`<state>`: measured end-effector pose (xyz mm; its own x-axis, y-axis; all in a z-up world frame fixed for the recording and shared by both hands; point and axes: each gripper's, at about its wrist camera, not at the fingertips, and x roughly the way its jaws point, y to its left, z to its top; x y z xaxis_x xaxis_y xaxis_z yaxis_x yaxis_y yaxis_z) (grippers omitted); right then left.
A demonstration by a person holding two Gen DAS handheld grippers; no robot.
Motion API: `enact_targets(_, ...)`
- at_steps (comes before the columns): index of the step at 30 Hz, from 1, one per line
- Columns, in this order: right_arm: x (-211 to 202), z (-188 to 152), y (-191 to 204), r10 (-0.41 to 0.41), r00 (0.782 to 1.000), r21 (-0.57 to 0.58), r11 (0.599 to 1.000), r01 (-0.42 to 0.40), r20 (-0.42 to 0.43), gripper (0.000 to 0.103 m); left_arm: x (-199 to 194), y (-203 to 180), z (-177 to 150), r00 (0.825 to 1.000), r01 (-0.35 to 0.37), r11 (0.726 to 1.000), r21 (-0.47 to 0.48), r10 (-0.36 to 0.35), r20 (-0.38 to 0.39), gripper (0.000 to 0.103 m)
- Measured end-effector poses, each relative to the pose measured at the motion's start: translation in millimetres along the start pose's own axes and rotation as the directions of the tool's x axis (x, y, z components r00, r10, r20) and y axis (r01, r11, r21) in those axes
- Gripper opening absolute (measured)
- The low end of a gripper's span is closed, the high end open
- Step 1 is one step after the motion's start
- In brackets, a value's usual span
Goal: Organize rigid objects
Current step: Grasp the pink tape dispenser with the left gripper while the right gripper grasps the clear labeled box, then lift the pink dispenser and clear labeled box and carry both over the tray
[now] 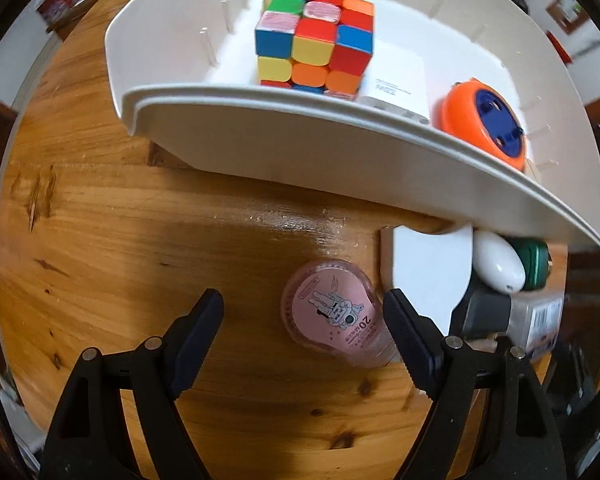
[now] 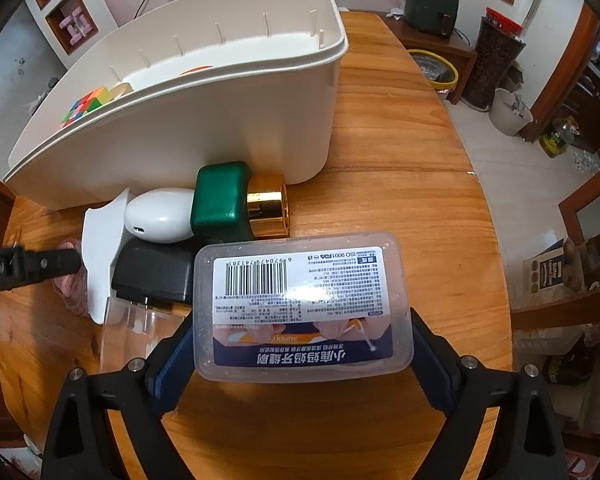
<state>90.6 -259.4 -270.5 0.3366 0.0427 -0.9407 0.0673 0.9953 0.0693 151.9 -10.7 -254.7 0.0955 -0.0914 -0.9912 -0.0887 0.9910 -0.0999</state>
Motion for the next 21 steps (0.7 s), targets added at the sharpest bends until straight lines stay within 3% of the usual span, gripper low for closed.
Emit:
enact_targets(4,0,1,-4,0.013,1.0,0.002,1.0,-0.013,-0.001,0.094,7,-1,5,0.999,-0.017,0.998,-0.062,0.015,-0.028,0.084)
enact_targets(9,0,1,-9,0.022,1.0,0.0,1.0,-0.022,0.003,0.094,11,1,-1,0.997,-0.055,0.996,-0.068,0.051,-0.05,0.083)
enact_targets(18,-1,-4,-5,0.016,1.0,-0.022,1.0,-0.016,0.012,0.093,8,5,-5,0.993,-0.111,0.994,-0.023,0.11,-0.037,0.051)
enact_targets(21,-2,-5,-3,0.019,1.0,-0.014,1.0,-0.019,0.006,0.093,3,17,-11,0.994,-0.108,0.994,0.012,0.108,-0.033,0.05)
